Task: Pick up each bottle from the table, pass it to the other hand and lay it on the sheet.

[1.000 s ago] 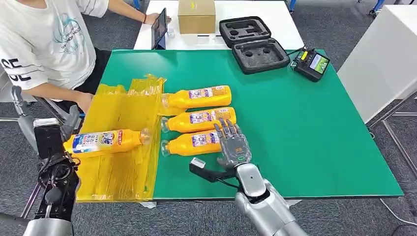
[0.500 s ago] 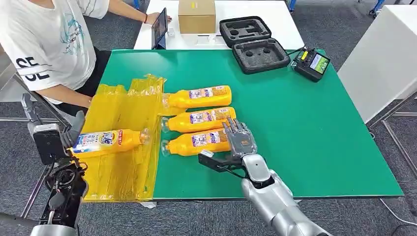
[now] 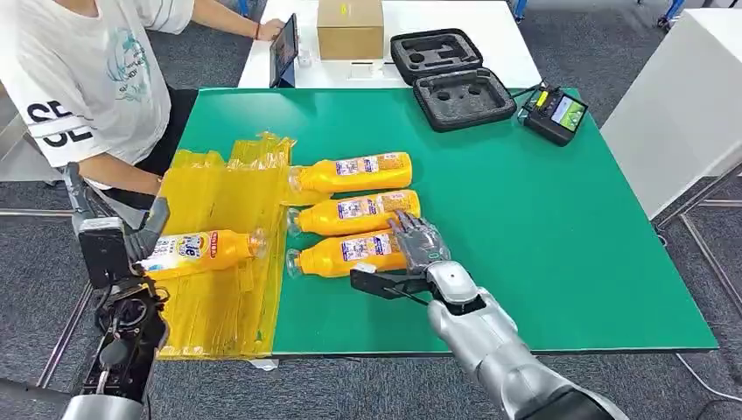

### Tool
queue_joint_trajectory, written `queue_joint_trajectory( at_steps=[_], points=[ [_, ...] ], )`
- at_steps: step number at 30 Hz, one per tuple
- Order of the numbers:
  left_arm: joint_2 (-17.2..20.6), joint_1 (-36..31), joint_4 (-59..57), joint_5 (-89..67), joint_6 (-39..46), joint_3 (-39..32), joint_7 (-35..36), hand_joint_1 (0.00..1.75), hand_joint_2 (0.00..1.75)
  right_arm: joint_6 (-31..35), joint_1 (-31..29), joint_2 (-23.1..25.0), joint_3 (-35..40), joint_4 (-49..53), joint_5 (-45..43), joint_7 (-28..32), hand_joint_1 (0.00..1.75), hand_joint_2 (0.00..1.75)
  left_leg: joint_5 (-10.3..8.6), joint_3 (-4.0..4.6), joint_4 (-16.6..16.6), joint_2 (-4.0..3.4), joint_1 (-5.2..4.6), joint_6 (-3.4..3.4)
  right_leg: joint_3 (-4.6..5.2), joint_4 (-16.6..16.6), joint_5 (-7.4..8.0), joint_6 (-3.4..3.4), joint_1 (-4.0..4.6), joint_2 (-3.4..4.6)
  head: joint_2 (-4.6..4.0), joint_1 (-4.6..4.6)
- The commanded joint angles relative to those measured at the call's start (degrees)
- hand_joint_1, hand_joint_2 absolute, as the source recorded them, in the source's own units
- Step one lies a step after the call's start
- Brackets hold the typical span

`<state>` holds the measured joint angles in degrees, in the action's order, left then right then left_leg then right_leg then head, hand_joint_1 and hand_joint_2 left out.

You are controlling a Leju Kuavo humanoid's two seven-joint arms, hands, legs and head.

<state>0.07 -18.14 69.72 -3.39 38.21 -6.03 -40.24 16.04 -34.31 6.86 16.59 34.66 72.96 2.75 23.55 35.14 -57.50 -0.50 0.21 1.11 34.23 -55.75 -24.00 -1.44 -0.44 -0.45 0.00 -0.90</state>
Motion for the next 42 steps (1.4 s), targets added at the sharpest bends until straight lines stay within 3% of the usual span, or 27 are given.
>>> queue_joint_trajectory(
  at_steps=[1, 12, 13, 14, 15, 17, 32, 39, 41, 42],
  points=[
    [-0.97, -2.77, -4.85, 0.28, -0.17, 0.21, 0.24, 0.00, 1.75, -0.63, -3.92, 0.89, -1.17, -7.00, -0.10, 0.20, 0.00, 1.75, 0.03, -0.11, 0.02, 0.07, 0.00, -0.03, -0.11, 0.01, -0.05, 0.02, -0.01, -0.02, 0.00, 0.00],
    [-1.39, -4.71, -8.59, 1.40, -1.09, 0.45, 0.24, 0.00, 1.75, -6.71, -4.45, 2.48, -0.55, -11.06, -4.20, 6.28, 0.00, 1.75, 0.04, -0.20, 0.03, 0.09, 0.05, -0.06, -0.21, 0.04, -0.05, 0.05, 0.03, -0.03, 0.00, 0.00],
    [-1.34, -5.07, -8.96, 1.26, -1.16, 0.73, 0.24, 0.00, 1.75, -7.63, -4.46, 2.43, -0.57, -11.27, -4.95, 6.82, 0.07, 1.75, 0.02, -0.16, 0.02, 0.10, 0.05, -0.04, -0.16, 0.04, -0.04, 0.03, 0.03, -0.05, 0.00, -0.02],
    [-1.38, -5.49, -9.90, 1.54, -1.40, 0.72, 0.24, 0.00, 1.75, -8.56, -4.56, 2.29, -0.61, -11.51, -5.50, 7.34, 0.70, 1.75, 0.03, -0.27, 0.04, 0.20, 0.06, -0.07, -0.28, 0.05, -0.08, 0.05, 0.04, -0.12, 0.00, 0.00],
    [-1.41, -5.73, -10.28, 1.64, -1.55, 0.72, 0.24, 0.00, 1.75, -8.82, -4.57, 2.19, -0.61, -11.62, -5.60, 7.38, 1.48, 1.75, 0.03, -0.22, 0.02, 0.18, 0.04, -0.05, -0.23, 0.03, -0.08, 0.04, 0.02, -0.11, 0.00, 0.00],
    [-1.35, -6.26, -10.76, 1.96, -1.34, 0.63, 0.24, 0.00, 1.75, -10.22, -4.62, 1.89, -0.59, -11.83, -6.47, 8.24, 1.75, 1.75, 0.03, -0.29, 0.04, 0.20, 0.07, -0.05, -0.30, 0.07, -0.08, 0.04, 0.05, -0.12, 0.00, 0.00],
    [-2.02, -4.79, -10.78, 4.52, -2.70, -0.58, 0.24, 0.00, 1.75, -16.53, -4.96, 1.72, 2.41, -13.65, -7.63, 10.70, 1.75, 1.75, 0.03, -0.50, 0.10, 0.13, 0.07, -0.06, -0.51, 0.13, -0.05, 0.05, 0.04, -0.07, 0.00, -0.02],
    [-2.02, -4.79, -10.78, 4.52, -2.70, -0.58, 0.24, 0.00, 1.75, -16.53, -4.96, 1.72, 2.41, -13.65, -7.63, 10.70, 1.75, 1.75, 0.03, -0.60, 0.09, 0.12, 0.07, -0.06, -0.59, 0.13, -0.05, 0.04, 0.04, -0.07, 0.00, 0.00],
    [-2.16, -4.84, -10.99, 4.62, -3.28, -0.59, 0.24, 0.00, 1.75, -17.91, -4.33, 1.91, 0.42, -12.82, -11.26, 14.98, 1.75, 1.75, 0.02, -0.61, 0.10, 0.15, 0.09, -0.06, -0.61, 0.15, -0.04, 0.05, 0.07, -0.09, 0.00, 0.00],
    [-2.35, -4.72, -11.14, 5.27, -4.44, -0.67, 0.24, 0.00, 1.75, -18.28, -3.33, 2.27, -2.54, -11.00, -16.58, 21.57, 1.75, 1.75, 0.01, -0.59, 0.09, 0.13, 0.07, -0.05, -0.58, 0.13, -0.04, 0.04, 0.05, -0.08, 0.00, 0.00]
  ],
)
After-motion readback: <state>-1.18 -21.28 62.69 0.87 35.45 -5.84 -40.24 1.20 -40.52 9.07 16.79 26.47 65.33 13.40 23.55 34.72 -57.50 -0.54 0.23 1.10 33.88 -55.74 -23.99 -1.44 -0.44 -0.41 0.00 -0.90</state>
